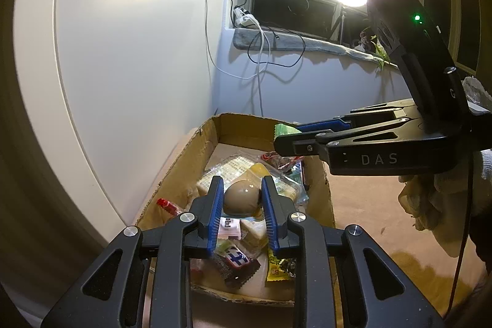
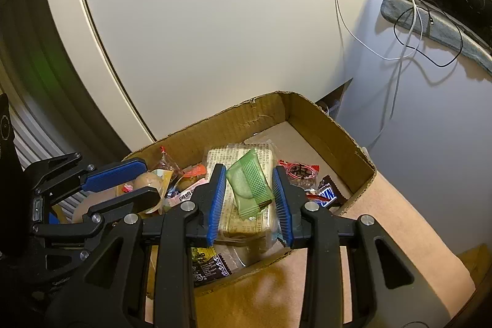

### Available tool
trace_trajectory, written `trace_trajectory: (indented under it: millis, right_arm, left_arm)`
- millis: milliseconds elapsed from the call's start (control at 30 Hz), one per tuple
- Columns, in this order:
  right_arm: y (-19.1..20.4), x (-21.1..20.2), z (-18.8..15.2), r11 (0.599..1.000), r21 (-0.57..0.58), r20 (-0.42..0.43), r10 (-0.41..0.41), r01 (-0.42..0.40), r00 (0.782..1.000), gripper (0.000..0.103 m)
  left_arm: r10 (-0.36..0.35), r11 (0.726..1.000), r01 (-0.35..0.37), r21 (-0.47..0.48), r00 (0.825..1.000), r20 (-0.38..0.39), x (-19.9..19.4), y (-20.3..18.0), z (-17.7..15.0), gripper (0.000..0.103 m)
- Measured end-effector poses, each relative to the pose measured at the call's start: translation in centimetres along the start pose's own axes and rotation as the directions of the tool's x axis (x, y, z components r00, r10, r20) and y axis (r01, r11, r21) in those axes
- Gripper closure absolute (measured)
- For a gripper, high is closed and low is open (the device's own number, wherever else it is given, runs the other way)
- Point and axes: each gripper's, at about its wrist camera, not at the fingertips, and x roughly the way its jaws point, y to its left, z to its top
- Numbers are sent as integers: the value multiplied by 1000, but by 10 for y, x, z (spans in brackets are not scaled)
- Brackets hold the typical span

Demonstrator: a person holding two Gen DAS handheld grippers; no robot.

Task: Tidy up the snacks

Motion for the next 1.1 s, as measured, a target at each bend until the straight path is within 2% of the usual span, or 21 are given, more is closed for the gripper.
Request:
trace_trajectory:
  millis: [200,300,467,533,667,900,1100]
  right_arm:
    - [1,1,1,1000,-2,-4,-15,15,1000,62]
    - [1,2,1,1000,-4,-2,-24,24,1000,51]
    - [-2,5,2,999,2,-2,-32,32,999,49]
    - [-3,6,2,999,5,-4,-32,32,999,49]
    - [-3,6,1,999,2,-2,-42,42,999,35]
    - [-2,-1,-1,998,14,16,-61,61,998,23]
    - [1,-12,-8,996,22,31,-85,84,996,22]
  left_arm:
    - [8,1000,-8,-5,1000,1,1,0,0,78]
    - [11,1000,-11,-7,1000,4,2,1,0,68]
    - [18,1000,-18,-8,1000,4,3,2,0,65]
    - [22,1000,-22,-6,1000,3,3,2,-1,58]
    - [29,1000,-29,-6,1000,7,2,2,-1,44]
    - [33,999,-33,-5,999,12,0,2,-1,42]
    - [35,999,-34,-7,999,28,-7,4,0,38]
